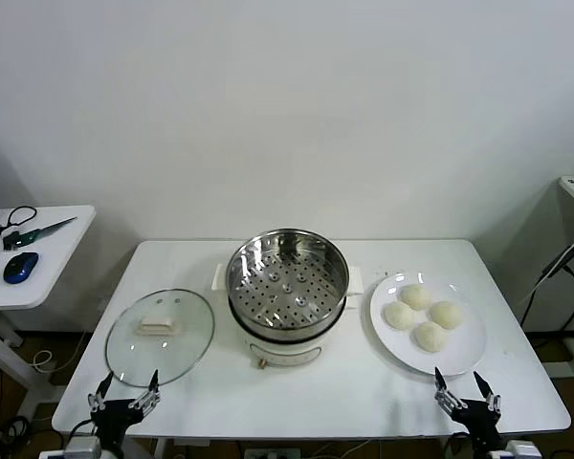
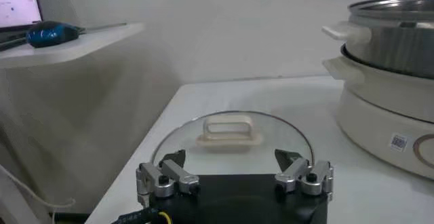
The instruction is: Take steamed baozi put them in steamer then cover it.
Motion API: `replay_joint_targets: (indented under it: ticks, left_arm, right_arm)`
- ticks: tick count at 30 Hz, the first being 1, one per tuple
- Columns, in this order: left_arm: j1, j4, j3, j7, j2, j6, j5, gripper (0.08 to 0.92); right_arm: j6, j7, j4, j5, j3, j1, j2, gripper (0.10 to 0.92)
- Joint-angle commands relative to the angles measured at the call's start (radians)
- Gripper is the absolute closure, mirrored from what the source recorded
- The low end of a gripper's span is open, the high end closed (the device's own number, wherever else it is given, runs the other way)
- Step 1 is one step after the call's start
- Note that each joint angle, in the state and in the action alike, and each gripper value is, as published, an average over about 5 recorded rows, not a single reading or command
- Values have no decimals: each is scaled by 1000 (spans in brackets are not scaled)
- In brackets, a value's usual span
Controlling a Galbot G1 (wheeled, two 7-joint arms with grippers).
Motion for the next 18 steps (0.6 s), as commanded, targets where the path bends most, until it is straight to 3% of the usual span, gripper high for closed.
replay_joint_targets:
  ticks: [1, 4, 9, 14, 18]
  left_arm:
    - [-7, -5, 4, 3, 8, 7, 2, 177]
    - [-10, -5, 5, 4, 13, 6, 2, 177]
    - [-14, -8, 6, 3, 17, 2, 3, 177]
    - [-12, -17, 9, 3, 12, -2, 7, 177]
    - [-6, -18, 10, 1, 5, -11, 23, 177]
  right_arm:
    - [-222, 7, -5, -88, 16, 212, -92, 203]
    - [-324, -38, -70, -104, -12, 410, -197, 203]
    - [-327, -253, -313, -111, -262, 813, -445, 203]
    - [-290, -586, -540, -156, -738, 1237, -652, 203]
    - [-104, -941, -687, -306, -1166, 1638, -715, 203]
